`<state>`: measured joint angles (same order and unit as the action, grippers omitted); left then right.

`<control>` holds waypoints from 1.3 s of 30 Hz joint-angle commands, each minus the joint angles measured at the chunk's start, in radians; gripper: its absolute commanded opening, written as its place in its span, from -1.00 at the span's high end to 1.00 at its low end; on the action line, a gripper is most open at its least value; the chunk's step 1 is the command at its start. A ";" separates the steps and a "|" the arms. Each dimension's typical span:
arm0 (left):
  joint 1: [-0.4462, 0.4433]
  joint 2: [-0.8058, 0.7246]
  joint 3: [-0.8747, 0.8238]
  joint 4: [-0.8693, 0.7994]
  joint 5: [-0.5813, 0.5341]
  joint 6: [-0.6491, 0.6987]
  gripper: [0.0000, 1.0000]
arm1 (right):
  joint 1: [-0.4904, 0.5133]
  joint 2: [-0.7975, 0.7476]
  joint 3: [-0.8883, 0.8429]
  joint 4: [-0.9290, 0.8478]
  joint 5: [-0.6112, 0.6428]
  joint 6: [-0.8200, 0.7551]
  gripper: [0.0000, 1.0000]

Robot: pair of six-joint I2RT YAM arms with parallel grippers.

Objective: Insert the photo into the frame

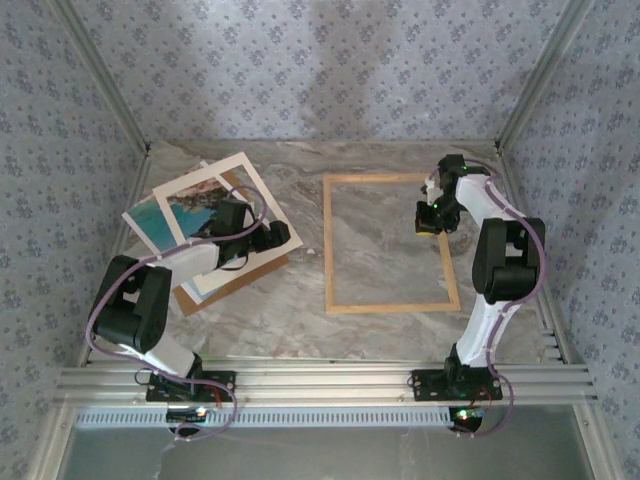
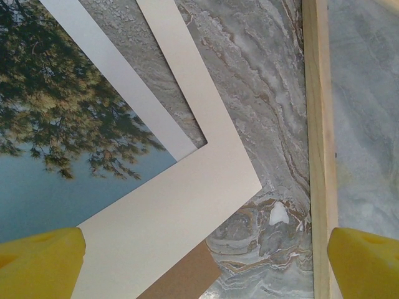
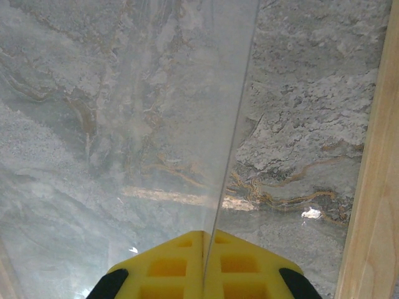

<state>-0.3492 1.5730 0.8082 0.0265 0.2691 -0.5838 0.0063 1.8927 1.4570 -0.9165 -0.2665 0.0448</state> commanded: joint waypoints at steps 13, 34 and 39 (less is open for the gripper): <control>-0.009 -0.004 0.031 -0.002 -0.002 0.015 -0.99 | -0.028 -0.023 -0.014 -0.018 0.044 0.025 1.00; -0.011 -0.003 0.027 -0.001 -0.002 0.015 -0.99 | -0.034 -0.020 -0.021 -0.011 0.065 0.026 1.00; -0.012 -0.002 0.026 0.000 -0.003 0.016 -0.99 | -0.037 -0.023 -0.020 -0.012 0.069 0.025 1.00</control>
<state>-0.3550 1.5730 0.8093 0.0265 0.2691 -0.5838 -0.0204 1.8927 1.4403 -0.9089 -0.2195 0.0628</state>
